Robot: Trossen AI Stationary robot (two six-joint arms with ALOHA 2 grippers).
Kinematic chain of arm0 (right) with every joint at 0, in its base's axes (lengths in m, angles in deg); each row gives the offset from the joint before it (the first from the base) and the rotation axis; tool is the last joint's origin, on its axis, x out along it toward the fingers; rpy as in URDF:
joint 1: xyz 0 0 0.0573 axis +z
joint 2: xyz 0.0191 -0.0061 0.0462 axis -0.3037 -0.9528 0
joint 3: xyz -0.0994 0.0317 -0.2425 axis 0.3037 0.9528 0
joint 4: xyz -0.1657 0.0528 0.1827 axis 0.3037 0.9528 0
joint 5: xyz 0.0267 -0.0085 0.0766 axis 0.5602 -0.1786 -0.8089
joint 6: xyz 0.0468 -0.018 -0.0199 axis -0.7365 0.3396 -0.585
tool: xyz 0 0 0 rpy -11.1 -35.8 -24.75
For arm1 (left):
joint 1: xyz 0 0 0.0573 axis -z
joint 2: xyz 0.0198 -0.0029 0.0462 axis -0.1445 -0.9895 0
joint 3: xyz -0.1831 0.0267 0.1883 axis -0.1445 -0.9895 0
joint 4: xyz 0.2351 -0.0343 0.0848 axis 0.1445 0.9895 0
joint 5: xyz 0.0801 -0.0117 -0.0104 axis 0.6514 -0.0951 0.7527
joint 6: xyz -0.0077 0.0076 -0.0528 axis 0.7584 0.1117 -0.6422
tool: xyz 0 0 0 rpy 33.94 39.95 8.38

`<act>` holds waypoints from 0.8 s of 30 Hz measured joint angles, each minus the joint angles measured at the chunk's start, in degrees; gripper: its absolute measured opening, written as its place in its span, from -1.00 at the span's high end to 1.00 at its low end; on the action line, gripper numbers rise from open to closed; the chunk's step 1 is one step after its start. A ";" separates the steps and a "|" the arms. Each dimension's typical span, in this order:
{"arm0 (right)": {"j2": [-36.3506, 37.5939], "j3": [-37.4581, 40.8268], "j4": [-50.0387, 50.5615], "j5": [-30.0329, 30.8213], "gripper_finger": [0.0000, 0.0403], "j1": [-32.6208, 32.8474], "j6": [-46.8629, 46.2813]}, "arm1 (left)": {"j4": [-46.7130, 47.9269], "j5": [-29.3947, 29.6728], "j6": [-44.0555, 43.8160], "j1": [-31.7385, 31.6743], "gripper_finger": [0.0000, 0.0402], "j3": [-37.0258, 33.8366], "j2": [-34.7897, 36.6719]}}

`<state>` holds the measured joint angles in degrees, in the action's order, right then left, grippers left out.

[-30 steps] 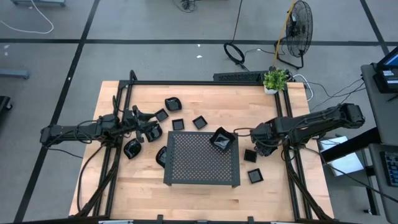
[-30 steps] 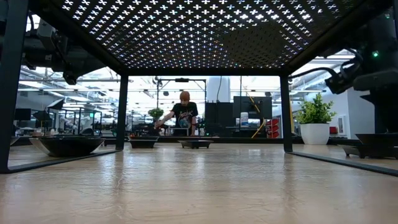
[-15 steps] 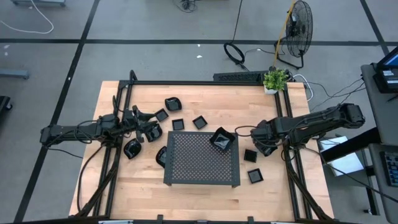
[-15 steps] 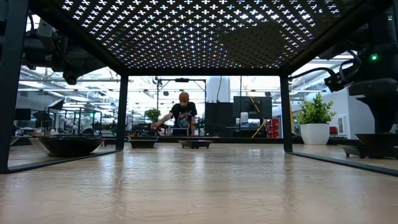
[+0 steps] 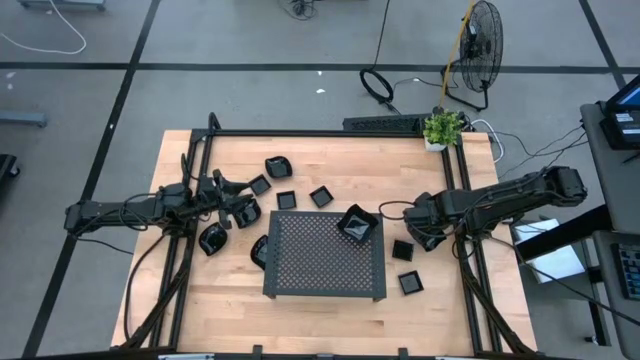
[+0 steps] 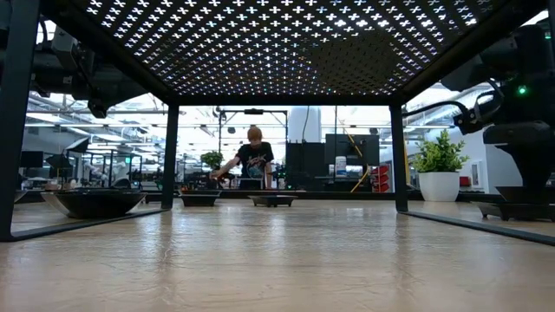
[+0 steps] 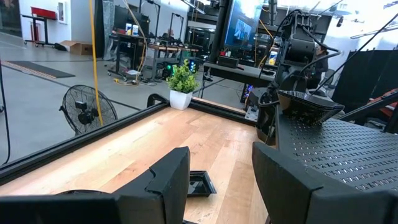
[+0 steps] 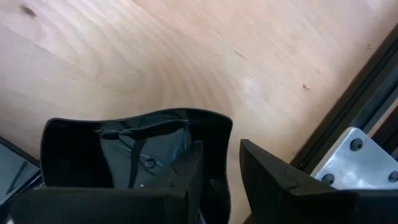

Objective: Pick & Place Mini shaped plates
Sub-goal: Stack the black distorted square plate on top of the black distorted square plates on the shelf

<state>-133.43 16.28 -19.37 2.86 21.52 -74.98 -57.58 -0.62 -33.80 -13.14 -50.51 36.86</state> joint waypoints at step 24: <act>-0.02 5.62 -8.18 -3.74 0.54 0.02 0.34 | 0.00 0.00 0.01 0.00 0.12 -0.01 0.00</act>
<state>-133.45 21.90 -27.55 -0.87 21.54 -74.64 -57.58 -0.62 -33.79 -13.14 -50.52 36.86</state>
